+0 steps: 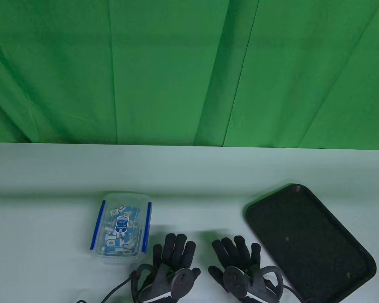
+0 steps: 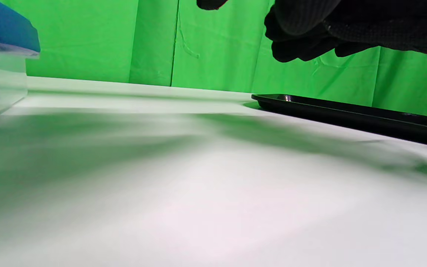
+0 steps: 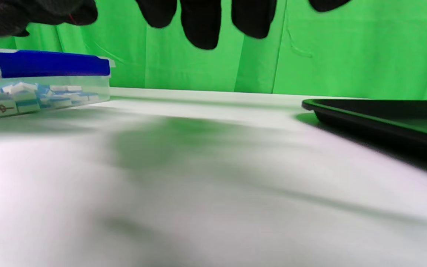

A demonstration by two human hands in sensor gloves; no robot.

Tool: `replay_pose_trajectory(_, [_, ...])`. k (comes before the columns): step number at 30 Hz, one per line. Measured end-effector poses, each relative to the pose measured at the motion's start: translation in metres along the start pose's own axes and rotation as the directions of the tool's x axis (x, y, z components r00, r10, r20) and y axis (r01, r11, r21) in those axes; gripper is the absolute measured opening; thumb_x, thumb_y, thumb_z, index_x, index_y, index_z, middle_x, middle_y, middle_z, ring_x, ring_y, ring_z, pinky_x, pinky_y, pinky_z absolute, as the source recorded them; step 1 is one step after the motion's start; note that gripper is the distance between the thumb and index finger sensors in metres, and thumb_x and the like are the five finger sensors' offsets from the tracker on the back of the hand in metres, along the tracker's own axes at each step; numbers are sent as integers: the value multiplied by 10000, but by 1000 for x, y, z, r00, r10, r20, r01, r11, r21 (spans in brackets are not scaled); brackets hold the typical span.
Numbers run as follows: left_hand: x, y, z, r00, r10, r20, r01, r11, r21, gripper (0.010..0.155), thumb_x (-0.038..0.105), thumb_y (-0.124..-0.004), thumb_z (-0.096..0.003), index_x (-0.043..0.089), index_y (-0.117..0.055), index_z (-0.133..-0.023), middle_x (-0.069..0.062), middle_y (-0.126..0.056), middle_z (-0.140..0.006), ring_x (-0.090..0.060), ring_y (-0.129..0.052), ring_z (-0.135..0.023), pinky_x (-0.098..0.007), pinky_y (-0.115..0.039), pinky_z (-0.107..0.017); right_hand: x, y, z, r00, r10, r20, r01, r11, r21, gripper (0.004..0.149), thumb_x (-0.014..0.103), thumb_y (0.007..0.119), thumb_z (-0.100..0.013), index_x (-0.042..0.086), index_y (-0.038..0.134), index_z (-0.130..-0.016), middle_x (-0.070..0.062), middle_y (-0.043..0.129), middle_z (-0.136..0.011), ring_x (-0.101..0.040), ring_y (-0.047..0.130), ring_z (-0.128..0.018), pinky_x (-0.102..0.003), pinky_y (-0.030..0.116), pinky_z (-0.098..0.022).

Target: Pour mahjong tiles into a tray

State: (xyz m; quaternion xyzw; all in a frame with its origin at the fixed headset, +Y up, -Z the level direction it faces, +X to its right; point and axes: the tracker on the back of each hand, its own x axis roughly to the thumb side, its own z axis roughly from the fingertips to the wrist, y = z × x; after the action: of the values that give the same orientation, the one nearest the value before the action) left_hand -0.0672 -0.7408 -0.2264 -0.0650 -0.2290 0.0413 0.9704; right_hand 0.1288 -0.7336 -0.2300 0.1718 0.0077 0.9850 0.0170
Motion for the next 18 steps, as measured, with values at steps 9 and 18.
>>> replay_pose_trajectory(9, [-13,5,2,1000,24,-19,-23,999,48,722,498,-526,-657,106,-274,-1208,-253,-148,-1207,-532,-152,-1083,-745,-296,-672,1,0,-1,1000,-10,0,10,1000,23,728,652,493,-616,270,350,-1218,-87,489,-1270,-450,423,-1156,-763,324,-770])
replay_pose_trajectory(18, [-74,26,18,967,141,-212,-95,973,212,716,492,-530,-656,95,-305,-1208,-260,-188,-1211,-536,-164,-1080,-747,-289,-666,3,1,-1,1000,-1,5,1,999,47,723,645,495,-619,265,353,-1217,-95,496,-1266,-451,434,-1152,-762,333,-770])
